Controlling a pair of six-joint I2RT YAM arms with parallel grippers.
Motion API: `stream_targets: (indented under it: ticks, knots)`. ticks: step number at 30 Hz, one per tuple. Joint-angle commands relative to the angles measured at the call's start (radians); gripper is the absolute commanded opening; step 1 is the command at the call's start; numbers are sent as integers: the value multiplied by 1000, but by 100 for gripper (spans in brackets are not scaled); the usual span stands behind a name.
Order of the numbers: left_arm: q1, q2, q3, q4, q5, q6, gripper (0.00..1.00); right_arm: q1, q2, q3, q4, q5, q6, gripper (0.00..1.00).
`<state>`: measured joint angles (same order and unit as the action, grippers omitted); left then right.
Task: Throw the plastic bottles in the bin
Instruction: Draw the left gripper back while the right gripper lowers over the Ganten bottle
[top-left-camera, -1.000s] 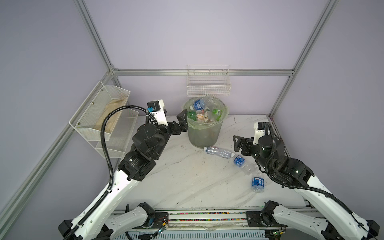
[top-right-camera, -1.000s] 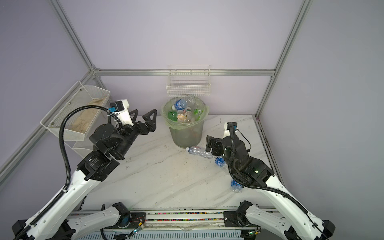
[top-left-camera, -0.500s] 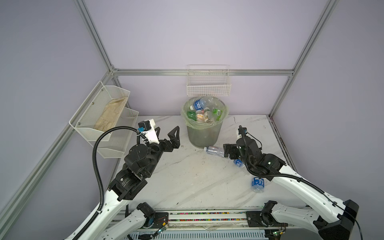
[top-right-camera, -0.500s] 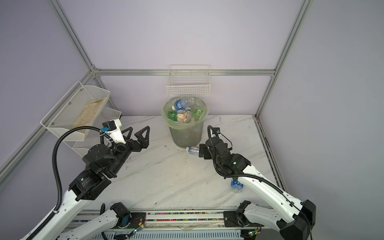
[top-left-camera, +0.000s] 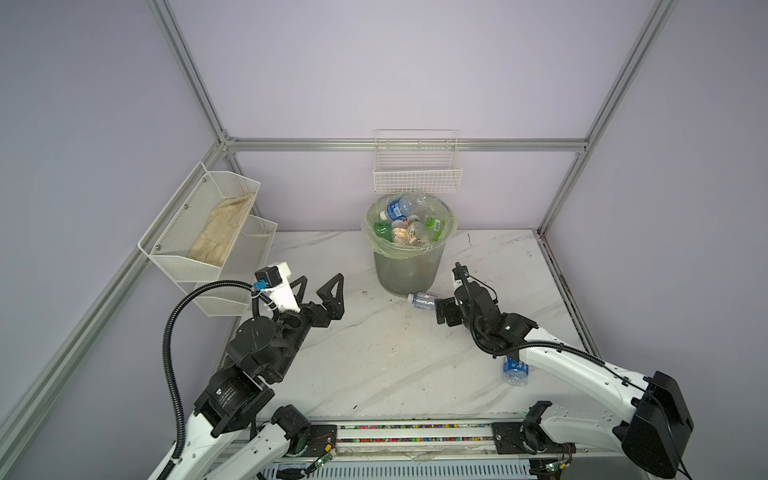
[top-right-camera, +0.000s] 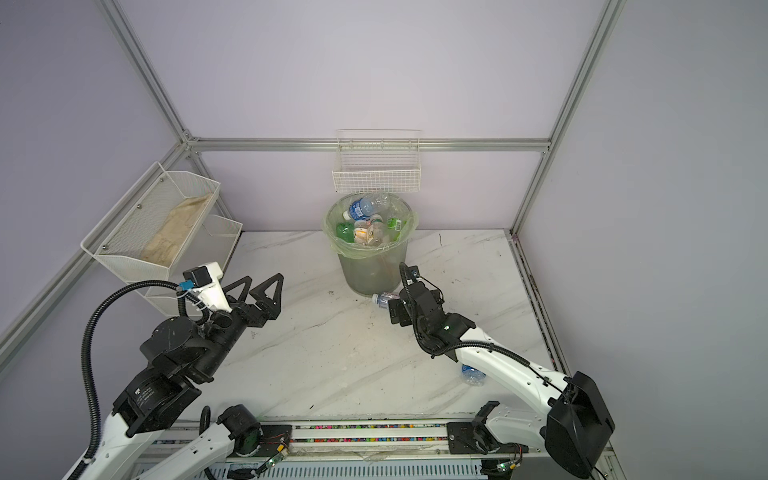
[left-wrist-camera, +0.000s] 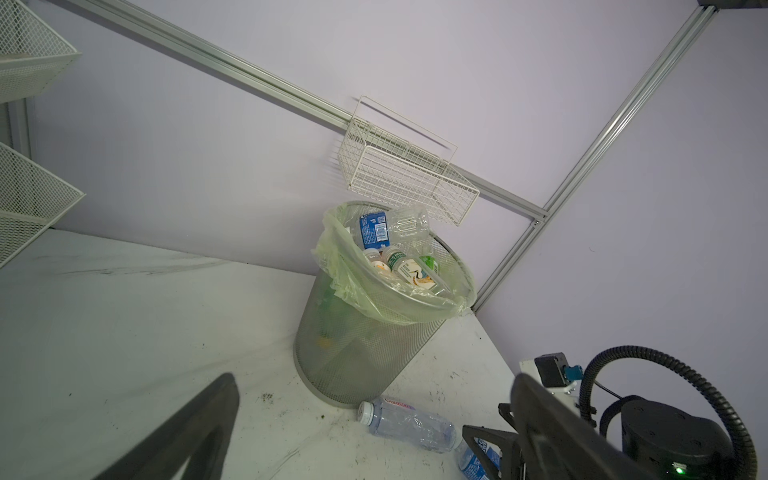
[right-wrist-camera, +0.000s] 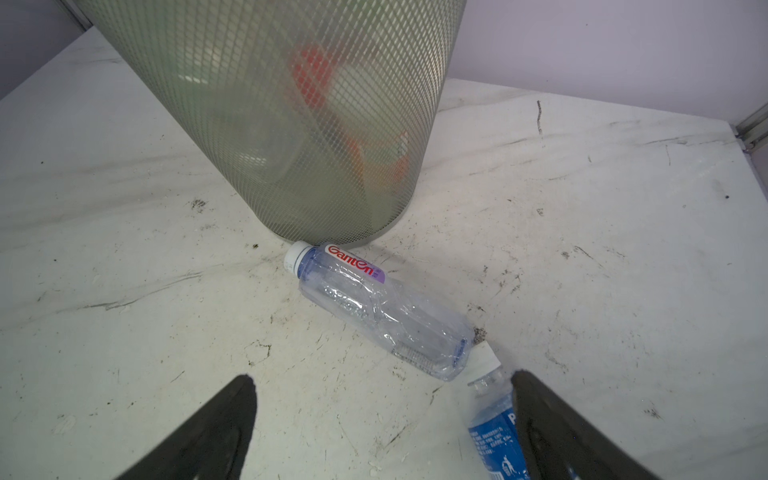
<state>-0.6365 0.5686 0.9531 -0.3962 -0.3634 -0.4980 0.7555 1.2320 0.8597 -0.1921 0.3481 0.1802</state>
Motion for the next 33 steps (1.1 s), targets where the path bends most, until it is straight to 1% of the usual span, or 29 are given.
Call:
stream_targets:
  ticks: [1, 4, 8, 12, 17, 23, 33]
  knots:
    - [-2, -33, -1, -63, -6, 1, 100, -7, 61, 0, 76, -39, -72, 97]
    - [-4, -69, 9, -103, -26, 36, 100, -13, 127, 17, 75, -46, -85, 97]
    - [-3, -117, 3, -156, -34, 67, 100, -38, 210, 30, 86, -101, -98, 98]
    - [-3, -166, -7, -195, -44, 86, 100, -52, 274, 45, 86, -93, -109, 97]
    - [-3, -217, -11, -246, -63, 97, 100, -78, 319, 58, 109, -63, -145, 97]
    - [-3, -261, -14, -299, -80, 98, 100, -118, 385, 100, 113, -106, -177, 97]
    - [-2, -332, -53, -354, -115, 114, 100, -128, 491, 139, 127, -108, -191, 97]
